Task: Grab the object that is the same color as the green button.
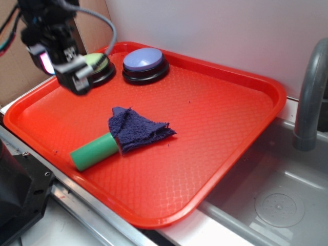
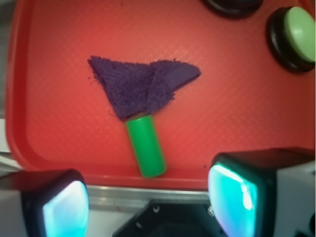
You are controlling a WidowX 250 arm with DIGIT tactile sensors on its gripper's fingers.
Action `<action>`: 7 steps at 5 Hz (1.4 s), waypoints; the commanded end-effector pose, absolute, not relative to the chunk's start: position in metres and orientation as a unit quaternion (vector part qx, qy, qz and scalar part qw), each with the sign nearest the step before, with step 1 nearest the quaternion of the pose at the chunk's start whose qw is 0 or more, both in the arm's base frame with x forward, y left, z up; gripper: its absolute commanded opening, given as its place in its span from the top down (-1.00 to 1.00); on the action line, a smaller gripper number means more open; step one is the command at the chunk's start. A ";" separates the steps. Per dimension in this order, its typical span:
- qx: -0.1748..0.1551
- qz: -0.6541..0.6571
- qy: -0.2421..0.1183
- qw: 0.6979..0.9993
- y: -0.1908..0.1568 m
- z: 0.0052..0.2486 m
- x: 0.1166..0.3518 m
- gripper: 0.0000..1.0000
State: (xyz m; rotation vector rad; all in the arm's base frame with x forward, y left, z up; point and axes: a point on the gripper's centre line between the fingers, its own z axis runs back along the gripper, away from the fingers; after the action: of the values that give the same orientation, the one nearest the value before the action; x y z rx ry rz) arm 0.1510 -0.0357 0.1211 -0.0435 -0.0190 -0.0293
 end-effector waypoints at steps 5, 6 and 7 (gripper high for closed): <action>0.020 -0.020 0.005 1.000 -0.035 0.018 0.158 -1.00; 0.028 -0.020 0.010 0.999 -0.037 0.017 0.159 1.00; 0.025 -0.005 0.005 1.000 -0.036 0.028 0.161 1.00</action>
State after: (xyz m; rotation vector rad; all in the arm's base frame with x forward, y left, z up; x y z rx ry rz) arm 0.1527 -0.0356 0.0229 0.0484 0.0533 -0.0084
